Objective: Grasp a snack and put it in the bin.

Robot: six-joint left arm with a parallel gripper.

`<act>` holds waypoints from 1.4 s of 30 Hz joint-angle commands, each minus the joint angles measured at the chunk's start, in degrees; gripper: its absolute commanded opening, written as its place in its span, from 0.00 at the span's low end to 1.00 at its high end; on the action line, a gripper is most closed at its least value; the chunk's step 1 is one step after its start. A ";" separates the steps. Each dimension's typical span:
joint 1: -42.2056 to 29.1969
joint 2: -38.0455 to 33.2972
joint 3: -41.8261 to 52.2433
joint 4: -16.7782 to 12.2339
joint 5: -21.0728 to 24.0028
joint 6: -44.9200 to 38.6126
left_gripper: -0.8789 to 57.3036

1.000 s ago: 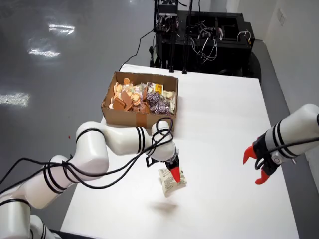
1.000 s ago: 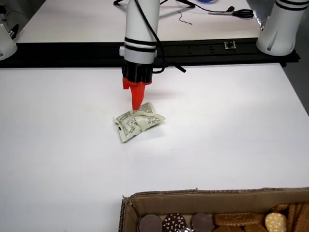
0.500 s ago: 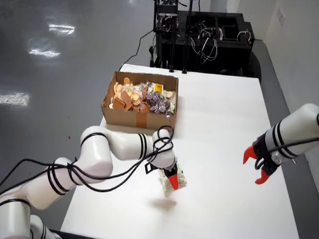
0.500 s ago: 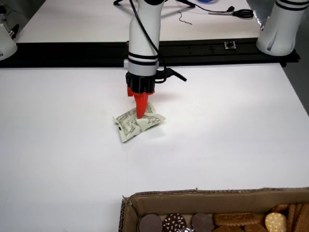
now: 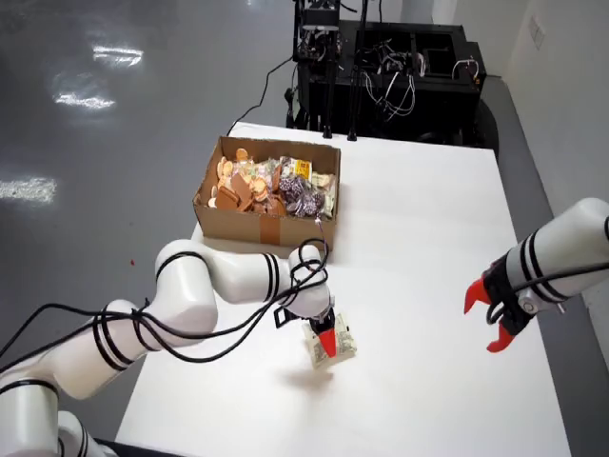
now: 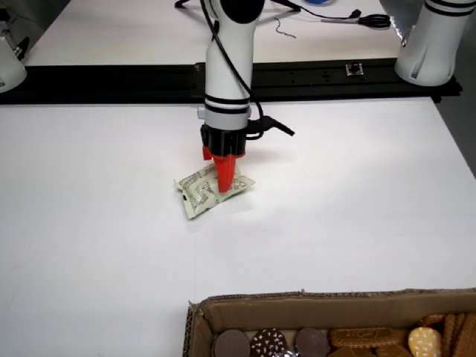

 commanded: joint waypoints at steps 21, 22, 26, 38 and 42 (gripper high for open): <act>0.02 4.72 -4.01 0.31 -1.94 0.00 0.71; -0.05 4.81 -4.14 0.32 -1.92 0.00 0.68; -0.45 5.01 -4.45 0.32 -1.67 0.00 0.52; -2.04 5.14 -6.02 0.23 1.92 0.00 0.11; -2.52 5.15 -7.33 0.29 3.43 0.00 0.05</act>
